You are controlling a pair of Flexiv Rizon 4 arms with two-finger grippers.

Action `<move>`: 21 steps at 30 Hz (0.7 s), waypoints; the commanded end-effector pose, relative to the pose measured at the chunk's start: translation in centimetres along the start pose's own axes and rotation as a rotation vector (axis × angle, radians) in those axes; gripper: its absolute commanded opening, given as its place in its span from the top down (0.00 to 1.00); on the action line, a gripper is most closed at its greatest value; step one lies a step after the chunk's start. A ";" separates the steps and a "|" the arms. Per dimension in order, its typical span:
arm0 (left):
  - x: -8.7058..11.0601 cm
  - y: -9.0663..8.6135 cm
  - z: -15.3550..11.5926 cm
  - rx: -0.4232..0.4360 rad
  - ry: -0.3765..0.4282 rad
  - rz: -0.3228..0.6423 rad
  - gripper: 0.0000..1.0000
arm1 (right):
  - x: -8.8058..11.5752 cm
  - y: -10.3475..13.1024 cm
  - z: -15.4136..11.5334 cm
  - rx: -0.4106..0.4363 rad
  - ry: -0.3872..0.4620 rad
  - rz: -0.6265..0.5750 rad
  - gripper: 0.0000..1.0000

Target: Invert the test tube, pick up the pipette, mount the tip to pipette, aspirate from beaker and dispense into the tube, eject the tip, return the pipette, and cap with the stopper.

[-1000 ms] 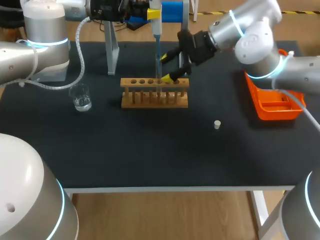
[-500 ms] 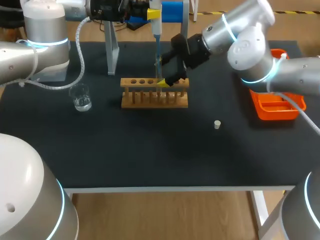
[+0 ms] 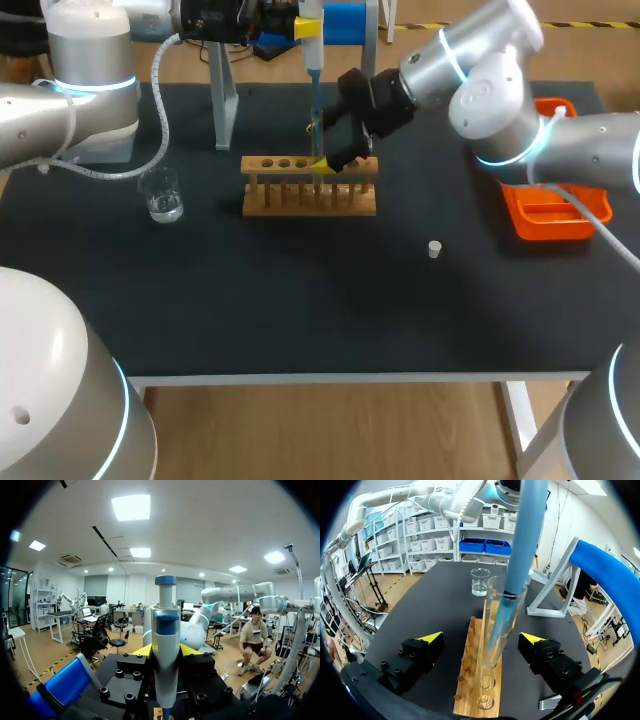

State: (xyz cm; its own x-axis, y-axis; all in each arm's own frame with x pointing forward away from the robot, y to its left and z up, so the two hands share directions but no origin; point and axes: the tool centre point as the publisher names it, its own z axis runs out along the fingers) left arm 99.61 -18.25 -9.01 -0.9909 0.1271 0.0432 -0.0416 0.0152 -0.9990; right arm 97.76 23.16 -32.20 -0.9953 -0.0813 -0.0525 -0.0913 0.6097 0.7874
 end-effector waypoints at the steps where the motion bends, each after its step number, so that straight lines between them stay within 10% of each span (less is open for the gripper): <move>1: 0.0 0.0 0.0 0.000 0.002 0.000 1.00 | -0.2 -0.1 0.0 0.000 0.003 -0.001 0.00; 21: 0.8 -1.4 0.4 -0.032 -0.013 0.028 1.00 | -0.2 -0.1 0.0 0.000 0.003 -0.001 0.00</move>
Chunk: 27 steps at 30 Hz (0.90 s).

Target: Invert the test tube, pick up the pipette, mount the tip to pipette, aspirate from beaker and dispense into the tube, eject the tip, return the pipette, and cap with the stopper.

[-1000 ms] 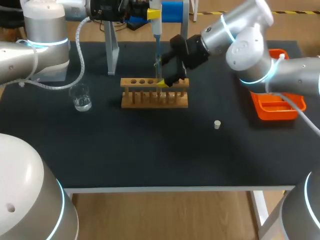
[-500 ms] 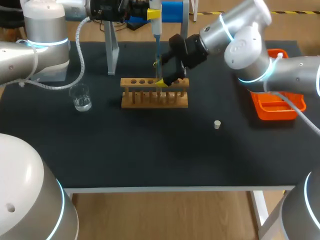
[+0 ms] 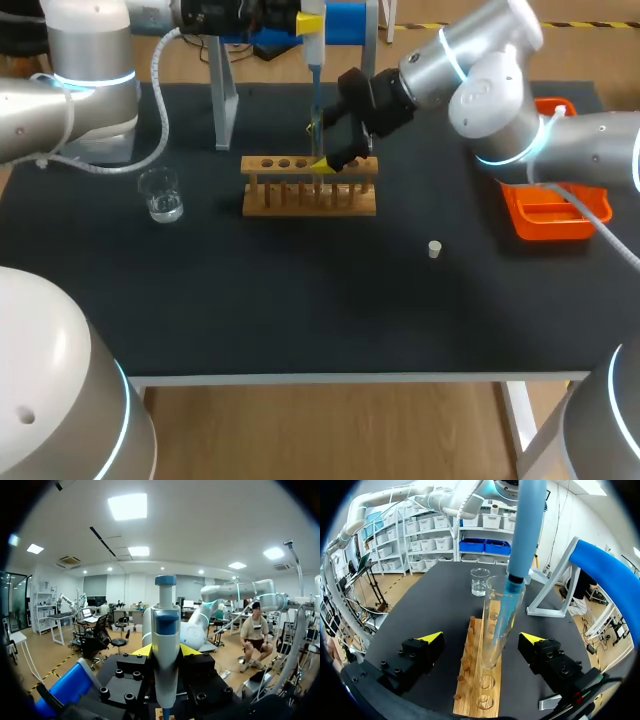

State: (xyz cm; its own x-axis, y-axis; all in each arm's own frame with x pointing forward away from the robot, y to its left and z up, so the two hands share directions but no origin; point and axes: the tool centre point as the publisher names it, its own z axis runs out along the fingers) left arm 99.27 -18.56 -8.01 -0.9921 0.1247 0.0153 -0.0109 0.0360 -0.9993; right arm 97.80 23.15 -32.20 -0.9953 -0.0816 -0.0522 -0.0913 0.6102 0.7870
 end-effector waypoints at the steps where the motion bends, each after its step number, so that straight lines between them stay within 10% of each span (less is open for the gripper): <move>1: 0.4 -0.5 0.1 -0.010 -0.011 0.000 1.00 | -0.1 -0.1 0.0 -0.001 0.003 -0.001 0.00; 27: 0.7 -3.9 1.0 -0.079 -0.038 0.026 1.00 | -0.1 -0.1 0.0 -0.001 0.003 -0.001 0.00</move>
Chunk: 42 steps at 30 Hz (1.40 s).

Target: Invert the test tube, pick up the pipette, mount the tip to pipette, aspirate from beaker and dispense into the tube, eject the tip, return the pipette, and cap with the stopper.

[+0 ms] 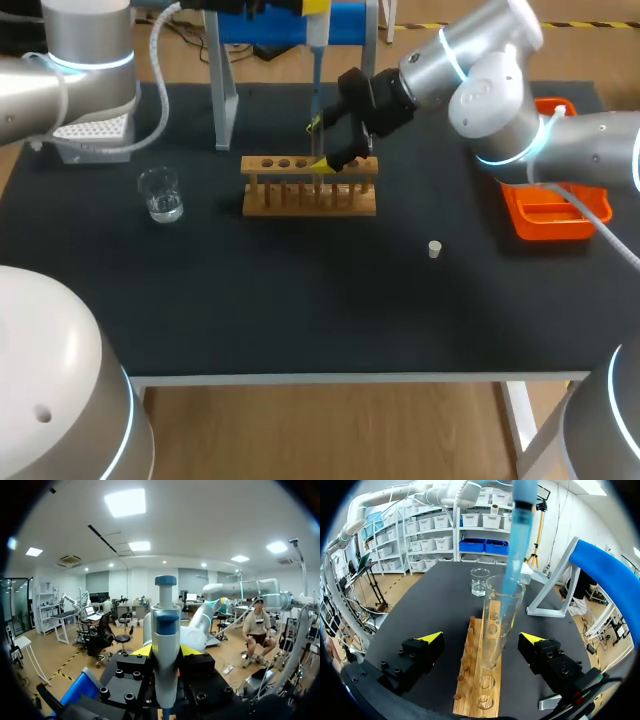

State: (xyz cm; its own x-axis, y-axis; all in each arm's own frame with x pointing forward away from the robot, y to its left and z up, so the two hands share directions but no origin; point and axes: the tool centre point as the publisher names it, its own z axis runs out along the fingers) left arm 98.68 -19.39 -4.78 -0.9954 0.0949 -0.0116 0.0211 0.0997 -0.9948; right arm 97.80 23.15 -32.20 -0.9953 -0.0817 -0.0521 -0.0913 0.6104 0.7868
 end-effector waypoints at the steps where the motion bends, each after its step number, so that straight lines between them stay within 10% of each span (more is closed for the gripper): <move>1: 0.2 -0.9 0.2 -0.015 -0.007 0.002 1.00 | -0.1 -0.1 0.0 -0.001 0.002 -0.001 0.00; 25: 1.3 -4.7 1.0 -0.077 -0.051 0.062 1.00 | -0.1 -0.1 0.0 -0.001 0.002 -0.001 0.00; 42: 7.4 -5.1 -2.1 -0.130 -0.141 0.072 1.00 | -0.1 -0.1 0.0 -0.001 0.002 -0.001 0.00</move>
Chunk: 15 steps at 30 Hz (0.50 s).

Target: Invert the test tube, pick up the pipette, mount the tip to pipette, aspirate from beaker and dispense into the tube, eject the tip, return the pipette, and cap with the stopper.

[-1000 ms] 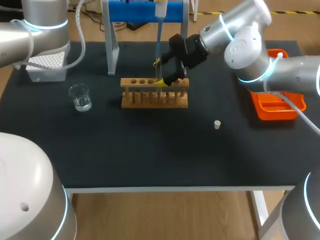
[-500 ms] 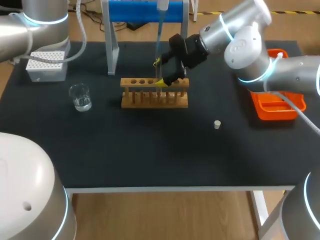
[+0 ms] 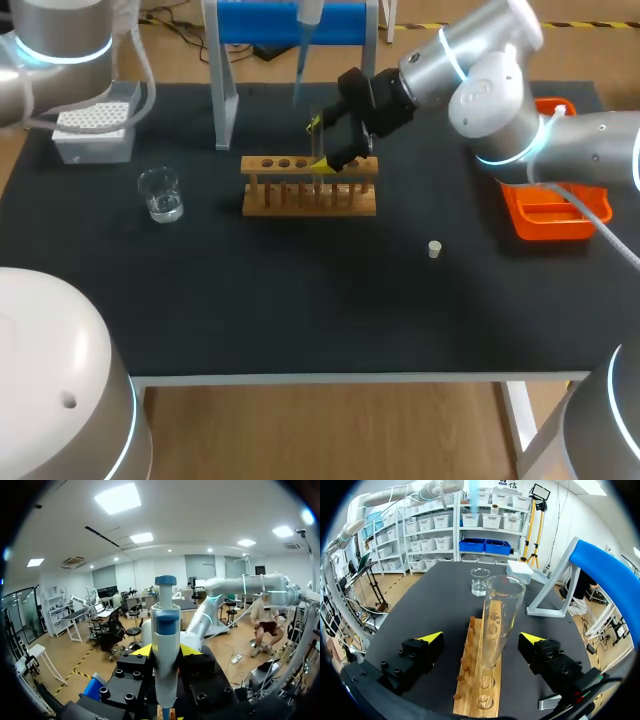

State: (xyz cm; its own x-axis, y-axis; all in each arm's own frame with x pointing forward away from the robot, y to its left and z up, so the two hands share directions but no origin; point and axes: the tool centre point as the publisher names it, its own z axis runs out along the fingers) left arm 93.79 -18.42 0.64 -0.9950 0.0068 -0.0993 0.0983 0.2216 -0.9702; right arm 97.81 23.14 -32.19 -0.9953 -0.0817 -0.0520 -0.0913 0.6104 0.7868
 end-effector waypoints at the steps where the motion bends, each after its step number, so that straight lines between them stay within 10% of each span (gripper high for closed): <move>1: 2.8 0.6 -1.6 -0.003 -0.040 -0.003 1.00 | -0.1 -0.1 0.1 -0.001 0.002 -0.001 0.00; 15: 4.8 5.2 -1.8 0.040 0.037 0.032 1.00 | -0.1 -0.1 0.1 -0.001 0.002 -0.001 0.00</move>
State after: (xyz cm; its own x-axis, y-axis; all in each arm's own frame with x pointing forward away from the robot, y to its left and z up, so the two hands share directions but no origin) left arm 89.43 -15.83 -3.55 -0.9916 0.0471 -0.1204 0.1275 0.2027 -0.9709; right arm 97.81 23.14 -32.19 -0.9953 -0.0818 -0.0520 -0.0913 0.6104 0.7868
